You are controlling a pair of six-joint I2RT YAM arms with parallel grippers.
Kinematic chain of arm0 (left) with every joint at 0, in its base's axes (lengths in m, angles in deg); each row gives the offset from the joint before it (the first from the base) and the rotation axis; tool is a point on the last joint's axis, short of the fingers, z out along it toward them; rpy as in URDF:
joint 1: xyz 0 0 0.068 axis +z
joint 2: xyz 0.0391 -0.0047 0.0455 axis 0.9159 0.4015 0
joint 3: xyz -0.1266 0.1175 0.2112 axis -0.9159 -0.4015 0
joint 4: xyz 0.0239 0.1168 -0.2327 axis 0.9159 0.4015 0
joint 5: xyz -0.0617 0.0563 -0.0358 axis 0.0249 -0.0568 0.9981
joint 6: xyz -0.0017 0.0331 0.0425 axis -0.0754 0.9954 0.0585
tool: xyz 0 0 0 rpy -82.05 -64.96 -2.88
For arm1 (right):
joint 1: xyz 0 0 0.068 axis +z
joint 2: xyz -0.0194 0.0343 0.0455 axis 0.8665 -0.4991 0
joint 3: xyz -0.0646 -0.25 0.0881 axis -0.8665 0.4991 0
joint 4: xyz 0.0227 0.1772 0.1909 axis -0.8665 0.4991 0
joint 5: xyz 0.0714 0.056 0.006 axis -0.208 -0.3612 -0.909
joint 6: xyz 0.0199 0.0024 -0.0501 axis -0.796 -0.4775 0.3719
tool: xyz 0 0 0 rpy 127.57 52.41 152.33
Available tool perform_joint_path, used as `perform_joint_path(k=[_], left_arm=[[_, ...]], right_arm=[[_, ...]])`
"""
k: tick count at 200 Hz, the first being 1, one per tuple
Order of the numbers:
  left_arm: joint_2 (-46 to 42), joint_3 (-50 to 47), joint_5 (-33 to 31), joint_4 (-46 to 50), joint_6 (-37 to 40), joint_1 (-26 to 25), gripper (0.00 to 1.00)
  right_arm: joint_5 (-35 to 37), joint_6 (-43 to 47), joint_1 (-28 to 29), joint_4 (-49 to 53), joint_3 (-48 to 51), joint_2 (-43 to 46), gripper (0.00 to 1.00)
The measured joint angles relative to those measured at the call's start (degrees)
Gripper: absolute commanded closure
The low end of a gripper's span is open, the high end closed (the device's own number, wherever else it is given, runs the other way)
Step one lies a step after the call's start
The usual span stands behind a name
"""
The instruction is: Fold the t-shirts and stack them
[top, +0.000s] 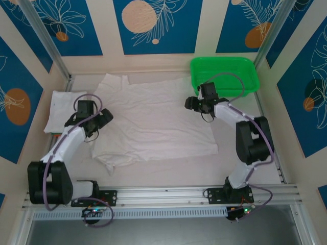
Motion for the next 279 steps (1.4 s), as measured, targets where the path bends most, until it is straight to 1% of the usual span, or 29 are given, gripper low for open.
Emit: perform_joint_path(k=[17,44,77,105,130,179,206,230,250,279], left_arm=[[3.3,1.2,0.0,-2.5,-0.5,-0.3,0.0],[5.2,1.6,0.0,-4.9,-1.3,-1.3,0.0],[7.0,1.9,-1.2,-5.4,-1.3,-1.4,0.0],[9.7,2.1,-1.7,-5.9,-1.4,-1.4,0.0],[14.0,3.3,-2.2,-6.2,-1.9,-1.4,0.0],[19.9,4.8,-2.2,-7.5,-3.2,-1.4,0.0],[22.7,6.0,-2.2,-7.9,-3.9,-1.3,0.0],[24.3,7.6,-1.5,-9.4,-4.6,-1.0,0.0],[25.5,8.7,-0.9,-10.9,-5.1,-0.8,0.0],[25.5,8.7,0.4,-12.3,-5.8,-0.8,0.0]], right_arm=[[-1.3,0.6,0.0,0.4,-8.3,-6.4,0.4],[-3.2,0.6,0.0,1.0,-20.0,-15.4,0.4],[-3.6,0.0,0.0,2.7,-28.6,-22.8,0.39],[-3.6,-0.3,-0.1,4.3,-29.9,-24.1,0.38],[-2.4,0.8,0.7,5.2,-29.8,-24.1,0.37],[-0.1,3.8,4.2,7.0,-29.0,-24.2,0.37],[-0.1,4.0,5.5,9.0,-30.4,-26.4,0.37],[0.2,3.7,4.9,11.3,-31.9,-29.3,0.37],[0.5,3.2,3.9,12.3,-33.6,-29.4,0.37],[1.3,3.2,2.8,14.1,-33.7,-29.4,0.36]])
